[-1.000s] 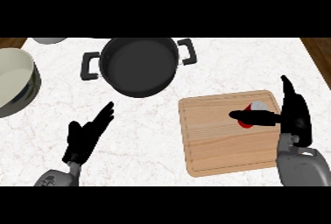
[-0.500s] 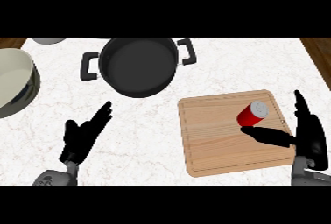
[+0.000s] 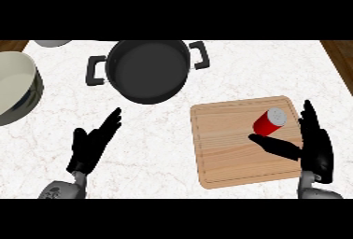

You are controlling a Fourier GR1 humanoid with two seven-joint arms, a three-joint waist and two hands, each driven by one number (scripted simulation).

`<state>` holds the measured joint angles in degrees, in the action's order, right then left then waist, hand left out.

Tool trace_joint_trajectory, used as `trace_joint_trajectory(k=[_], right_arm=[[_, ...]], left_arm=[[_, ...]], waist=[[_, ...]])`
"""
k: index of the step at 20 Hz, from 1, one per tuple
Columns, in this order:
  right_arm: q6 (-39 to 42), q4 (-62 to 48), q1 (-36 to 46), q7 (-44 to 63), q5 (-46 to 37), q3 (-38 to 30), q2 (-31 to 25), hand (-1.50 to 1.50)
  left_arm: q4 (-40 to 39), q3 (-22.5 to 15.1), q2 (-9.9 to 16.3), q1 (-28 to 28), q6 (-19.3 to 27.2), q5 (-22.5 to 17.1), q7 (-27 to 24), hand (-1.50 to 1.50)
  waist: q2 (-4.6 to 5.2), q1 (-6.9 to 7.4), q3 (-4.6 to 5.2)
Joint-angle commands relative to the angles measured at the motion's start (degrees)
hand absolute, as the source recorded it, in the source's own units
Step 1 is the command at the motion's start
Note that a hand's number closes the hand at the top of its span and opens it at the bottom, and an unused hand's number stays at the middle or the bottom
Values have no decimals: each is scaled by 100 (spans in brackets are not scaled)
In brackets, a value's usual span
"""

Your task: Pick the can from the cutting board and place it in the pot

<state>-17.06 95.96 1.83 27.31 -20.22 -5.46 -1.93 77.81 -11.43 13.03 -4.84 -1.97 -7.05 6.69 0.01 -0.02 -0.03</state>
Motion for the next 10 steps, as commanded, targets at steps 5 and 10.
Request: trace_joint_trajectory(k=[5,10], right_arm=[[-592,-914,254,-716,699,60,185,-150],[-323,-2031,434,-1897,1221,-256,189,-150]], left_arm=[[296,43,-242,202,-28,257,146,0],[-79,506,-66,-89,-468,141,34,0]], waist=[[-3,16,2],[2,8,2]])
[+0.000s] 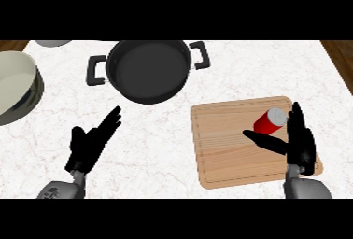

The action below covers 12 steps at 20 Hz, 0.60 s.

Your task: Pick the can from the cutting board and place it in the pot

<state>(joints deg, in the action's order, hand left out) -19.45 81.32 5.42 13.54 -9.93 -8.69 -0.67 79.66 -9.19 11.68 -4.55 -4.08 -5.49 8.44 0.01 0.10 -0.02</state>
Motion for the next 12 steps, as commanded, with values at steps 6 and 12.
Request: trace_joint_trajectory(k=[6,12], right_arm=[[-54,-1580,738,-1135,-17,-51,-108,150],[-259,-1561,208,-2213,886,218,60,150]], left_arm=[[-1006,314,-160,-333,-246,265,-627,0],[-284,283,-138,-90,-256,290,-138,0]], waist=[[8,-9,2],[-1,-6,0]])
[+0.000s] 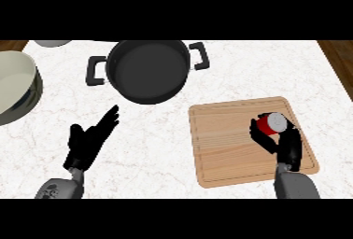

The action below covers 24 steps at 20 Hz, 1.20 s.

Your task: Pick the can from the cutting board and place it in the pot

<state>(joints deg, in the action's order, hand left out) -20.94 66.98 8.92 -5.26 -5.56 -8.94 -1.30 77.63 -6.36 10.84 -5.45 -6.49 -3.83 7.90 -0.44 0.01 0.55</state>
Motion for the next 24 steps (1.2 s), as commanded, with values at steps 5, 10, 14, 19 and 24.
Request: trace_joint_trajectory(k=[5,10,14,19,24], right_arm=[[-857,-71,63,-628,-277,373,126,150],[2192,-831,1515,-967,27,996,-919,150],[3618,-1125,2084,-1548,223,1170,-1478,150],[4660,-2086,2801,-2550,165,1059,-2201,150],[4382,-3055,3732,-3329,-356,1095,-2260,150]], left_arm=[[660,-82,-163,338,-4,150,287,0],[114,-205,-198,-173,-222,125,115,0],[114,-346,-341,-319,-220,170,121,0],[32,-255,-259,-336,-251,159,84,0],[26,-236,-177,-280,-214,285,-49,0]], waist=[[37,25,-56],[235,656,-96],[293,697,-104],[288,631,-91],[254,615,-80]])
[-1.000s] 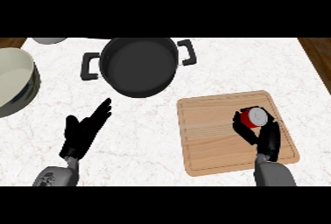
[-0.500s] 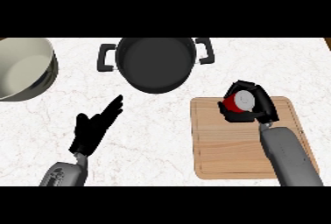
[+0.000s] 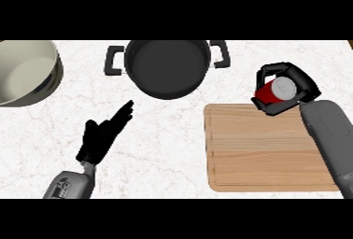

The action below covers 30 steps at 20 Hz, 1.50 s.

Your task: Pick the can from the cutting board and place it in the pot

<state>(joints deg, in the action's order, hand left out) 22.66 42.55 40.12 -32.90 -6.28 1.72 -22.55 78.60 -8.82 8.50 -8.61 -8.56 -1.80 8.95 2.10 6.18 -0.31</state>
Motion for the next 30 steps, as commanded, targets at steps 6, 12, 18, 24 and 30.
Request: trace_joint_trajectory(k=[6,12,18,24,30], right_arm=[[-432,-1428,1375,-1400,-897,203,-200,150],[-623,-2214,2558,-1079,-1219,234,-32,150],[-848,-2565,3542,-407,-1519,378,529,150],[-1387,-2910,4161,282,-2010,716,1279,150],[-1707,-3177,4423,401,-2472,1029,1650,150]], left_arm=[[-178,132,-2,-110,-11,-41,20,0],[-205,100,-75,81,64,60,-148,0],[-229,101,-34,191,106,182,-188,0],[-109,84,-43,91,-25,106,-83,0],[-146,254,-52,-120,86,96,-8,0]], waist=[[-32,-122,13],[-75,-213,24],[-101,-265,32],[-79,-204,36],[-75,-248,38]])
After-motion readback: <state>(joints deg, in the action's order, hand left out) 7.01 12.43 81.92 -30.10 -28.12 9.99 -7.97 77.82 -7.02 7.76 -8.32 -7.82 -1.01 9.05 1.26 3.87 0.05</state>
